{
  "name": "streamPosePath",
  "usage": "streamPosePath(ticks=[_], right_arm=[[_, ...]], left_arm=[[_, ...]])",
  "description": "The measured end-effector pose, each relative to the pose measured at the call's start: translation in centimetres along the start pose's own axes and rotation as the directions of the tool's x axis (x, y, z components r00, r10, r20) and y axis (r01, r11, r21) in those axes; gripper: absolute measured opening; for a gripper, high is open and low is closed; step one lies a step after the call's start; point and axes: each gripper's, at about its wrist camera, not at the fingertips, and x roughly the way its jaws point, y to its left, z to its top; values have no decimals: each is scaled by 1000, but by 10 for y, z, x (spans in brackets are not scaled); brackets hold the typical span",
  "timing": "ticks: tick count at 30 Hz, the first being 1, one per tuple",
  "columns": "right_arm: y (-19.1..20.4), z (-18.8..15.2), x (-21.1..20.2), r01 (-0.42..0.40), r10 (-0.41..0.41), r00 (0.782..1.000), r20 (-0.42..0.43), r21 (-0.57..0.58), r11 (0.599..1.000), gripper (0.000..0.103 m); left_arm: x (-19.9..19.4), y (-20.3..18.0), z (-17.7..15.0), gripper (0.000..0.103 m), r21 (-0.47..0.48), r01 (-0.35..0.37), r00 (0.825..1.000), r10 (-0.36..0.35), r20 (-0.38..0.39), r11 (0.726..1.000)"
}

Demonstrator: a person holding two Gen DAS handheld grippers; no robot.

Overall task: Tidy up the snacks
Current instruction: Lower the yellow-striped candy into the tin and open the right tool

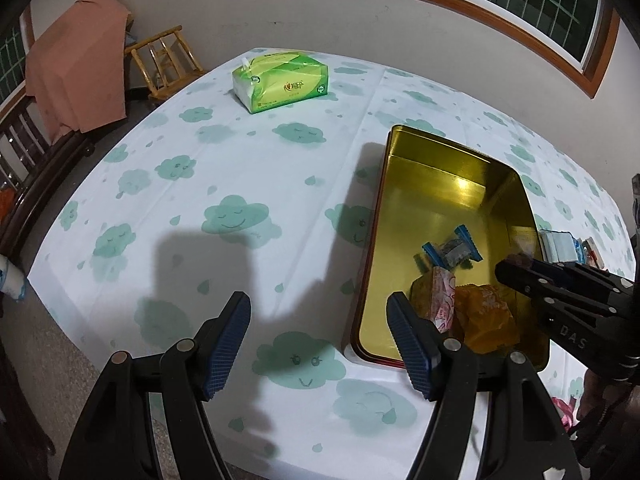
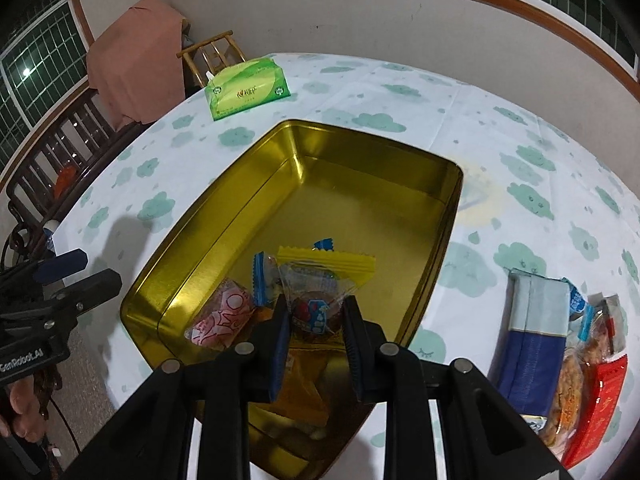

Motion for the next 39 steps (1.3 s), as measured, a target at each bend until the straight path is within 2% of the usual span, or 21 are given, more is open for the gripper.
streamPosePath(ticks=[5,8,11,14,20,27,30,35,39], right_arm=[[-2,1,3,1,-1,1000,-4,8,1000,26],[-5,1,0,-6,6,1000,-10,24,1000,34],[-10,-1,-12,-22,22,1000,19,30,999,37],[-15,-5,-29,-24,22,998,55,23,999,46],[-53,-29,-66,83,-85,990,113,20,996,48],[-136,-63,-90,226,-237,968,81,118,967,52],[-166,-81,-95,260,-270,961,63,136,956,57],[-198,-102,-93,303,-310,950,29,145,942,58],[-209,-111,-81,301,-304,953,2,143,943,58]], left_arm=[[2,-6,1,67,9,4,1000,-4,-7,1000],[4,-11,0,67,16,6,1000,-6,-12,1000],[4,-18,0,67,28,10,1000,-9,-15,1000],[2,-26,0,67,39,23,1000,-22,-9,999],[1,-47,0,68,82,44,999,-44,-7,996],[-1,-77,-1,68,137,66,998,-66,-10,988],[-3,-90,-2,69,163,70,998,-69,-14,984],[-7,-110,-3,69,195,72,997,-71,-14,978],[-9,-128,-3,69,220,77,997,-75,-18,972]])
